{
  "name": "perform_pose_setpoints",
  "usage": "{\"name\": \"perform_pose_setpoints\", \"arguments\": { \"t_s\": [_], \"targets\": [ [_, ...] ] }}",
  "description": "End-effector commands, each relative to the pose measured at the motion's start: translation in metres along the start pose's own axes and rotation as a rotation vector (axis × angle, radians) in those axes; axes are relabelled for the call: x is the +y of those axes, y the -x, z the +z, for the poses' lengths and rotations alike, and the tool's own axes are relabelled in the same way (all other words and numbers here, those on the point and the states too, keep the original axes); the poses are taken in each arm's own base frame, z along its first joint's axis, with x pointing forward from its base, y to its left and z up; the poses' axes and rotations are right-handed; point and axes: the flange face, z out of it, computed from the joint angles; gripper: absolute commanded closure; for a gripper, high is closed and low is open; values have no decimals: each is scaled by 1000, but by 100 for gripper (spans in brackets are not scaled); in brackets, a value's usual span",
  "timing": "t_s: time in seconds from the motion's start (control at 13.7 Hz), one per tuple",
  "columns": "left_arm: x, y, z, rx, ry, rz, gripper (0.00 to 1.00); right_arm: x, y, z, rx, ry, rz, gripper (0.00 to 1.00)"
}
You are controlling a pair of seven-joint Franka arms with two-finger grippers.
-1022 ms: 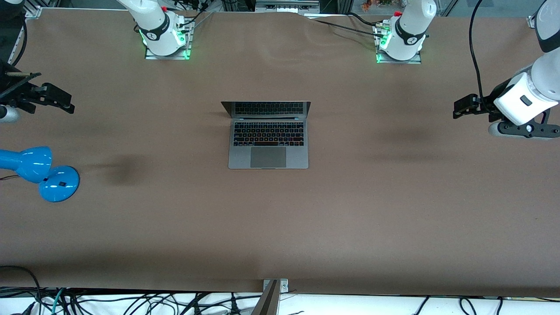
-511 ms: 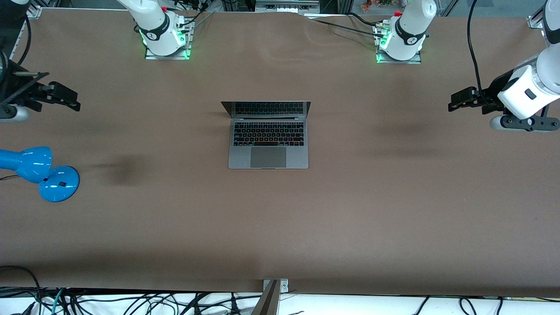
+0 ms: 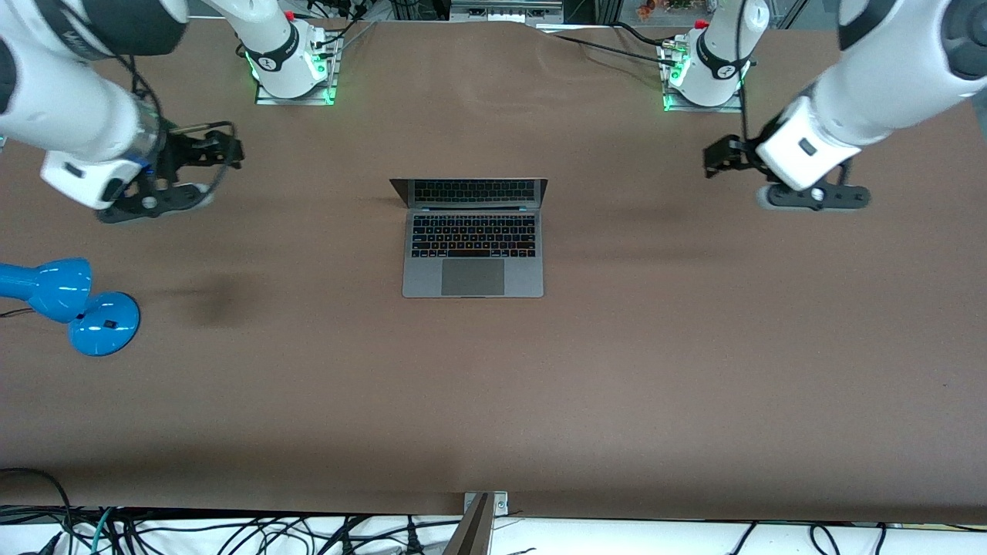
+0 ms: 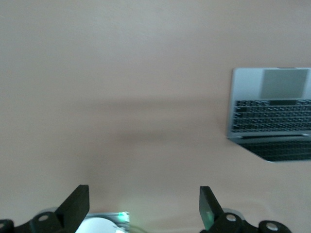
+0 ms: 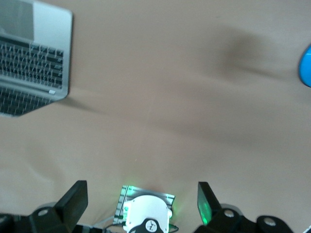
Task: Close laptop with both arms from behind
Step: 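Move the left gripper and the right gripper toward the laptop screen's back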
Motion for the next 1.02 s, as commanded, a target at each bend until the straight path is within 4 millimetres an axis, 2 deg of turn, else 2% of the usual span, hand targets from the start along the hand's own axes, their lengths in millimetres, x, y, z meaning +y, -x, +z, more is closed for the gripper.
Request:
{"name": "perform_pose_setpoints", "arguments": {
  "t_s": [0.0, 0.22, 0.44, 0.51, 0.66, 0.95],
  "targets": [
    [30, 10, 8, -10, 32, -56, 0, -30, 3, 15, -64, 16, -47, 0],
    [86, 21, 39, -95, 49, -142, 0, -50, 9, 41, -120, 20, -66, 0],
    [131, 36, 61, -179, 86, -172, 0, -71, 9, 49, -115, -30, 30, 0],
    [143, 40, 65, -174, 87, -206, 1, -78, 10, 53, -109, -25, 53, 0],
    [161, 42, 83, -214, 81, -223, 5, -105, 18, 71, -88, -52, 106, 0],
    [204, 49, 128, -282, 82, -155, 25, -160, 30, 108, -34, -40, 192, 0]
  ]
}}
